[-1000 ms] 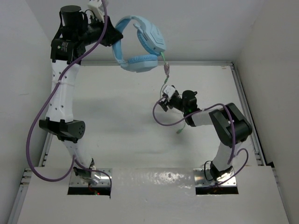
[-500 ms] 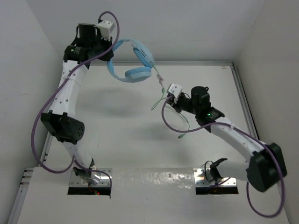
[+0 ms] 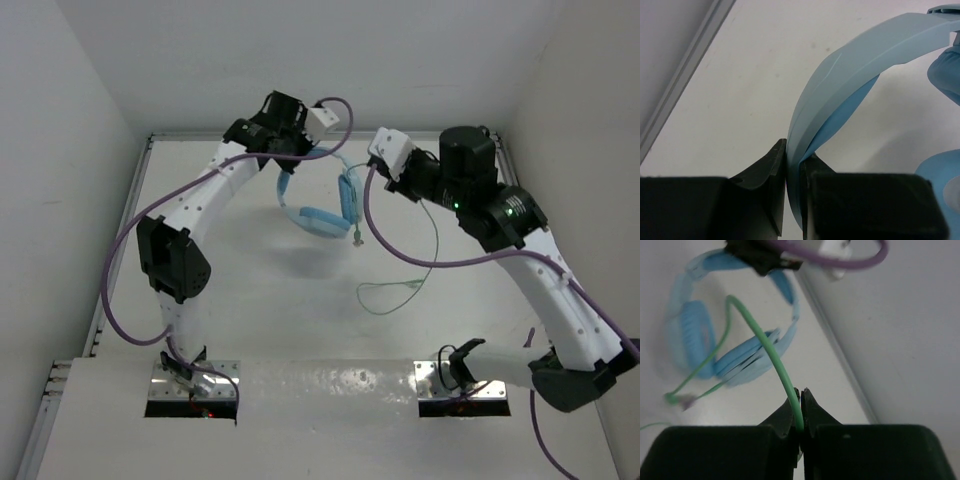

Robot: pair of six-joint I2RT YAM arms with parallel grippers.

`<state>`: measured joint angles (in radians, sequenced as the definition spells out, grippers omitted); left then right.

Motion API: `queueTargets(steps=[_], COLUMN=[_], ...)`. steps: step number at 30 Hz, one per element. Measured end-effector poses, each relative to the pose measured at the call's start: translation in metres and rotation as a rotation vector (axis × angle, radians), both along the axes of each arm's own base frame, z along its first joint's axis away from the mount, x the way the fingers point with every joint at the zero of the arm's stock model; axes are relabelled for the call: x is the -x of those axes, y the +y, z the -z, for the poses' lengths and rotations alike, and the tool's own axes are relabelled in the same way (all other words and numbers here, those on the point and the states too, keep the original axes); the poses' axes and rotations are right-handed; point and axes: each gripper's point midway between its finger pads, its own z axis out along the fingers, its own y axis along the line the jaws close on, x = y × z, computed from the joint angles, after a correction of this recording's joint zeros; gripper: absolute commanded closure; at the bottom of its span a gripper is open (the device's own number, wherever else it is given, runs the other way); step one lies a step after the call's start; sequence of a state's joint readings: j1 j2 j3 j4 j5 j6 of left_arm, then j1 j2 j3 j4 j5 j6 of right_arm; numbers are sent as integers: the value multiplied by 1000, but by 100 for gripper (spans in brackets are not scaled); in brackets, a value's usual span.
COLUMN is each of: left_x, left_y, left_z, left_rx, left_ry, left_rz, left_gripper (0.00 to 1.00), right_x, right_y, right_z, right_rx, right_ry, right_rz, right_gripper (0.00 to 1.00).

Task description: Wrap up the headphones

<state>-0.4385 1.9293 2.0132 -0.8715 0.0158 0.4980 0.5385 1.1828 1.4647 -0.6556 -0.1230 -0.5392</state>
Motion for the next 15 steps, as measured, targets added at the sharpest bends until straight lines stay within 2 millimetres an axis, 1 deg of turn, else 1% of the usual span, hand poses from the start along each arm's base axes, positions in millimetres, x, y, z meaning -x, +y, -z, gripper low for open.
queueTargets(steps=[2, 4, 6, 9, 10, 12, 15], left_x=[12, 23, 35, 50, 55, 64, 75], left_y=[-27, -48, -64, -81, -86, -96, -107], left_z=[0, 0, 1, 3, 3, 2, -2], left_rx=[11, 27, 50, 99, 122, 172, 246], left_ry=[5, 14, 33, 76, 95, 131, 181], left_rz=[88, 157, 215, 275, 290, 313, 334], left_gripper=[100, 100, 100, 100, 100, 100, 100], right_x=[-19, -41, -66, -106, -119, -136, -152], right_y=[-2, -7, -17, -36, -42, -52, -63], right_z=[-17, -28, -36, -45, -46, -42, -26], right_rx=[38, 65, 76, 60, 48, 26, -3], right_ry=[-51, -81, -89, -99, -98, -86, -36], right_rz=[30, 70, 129, 234, 268, 323, 387], right_gripper=[100, 100, 100, 100, 100, 100, 100])
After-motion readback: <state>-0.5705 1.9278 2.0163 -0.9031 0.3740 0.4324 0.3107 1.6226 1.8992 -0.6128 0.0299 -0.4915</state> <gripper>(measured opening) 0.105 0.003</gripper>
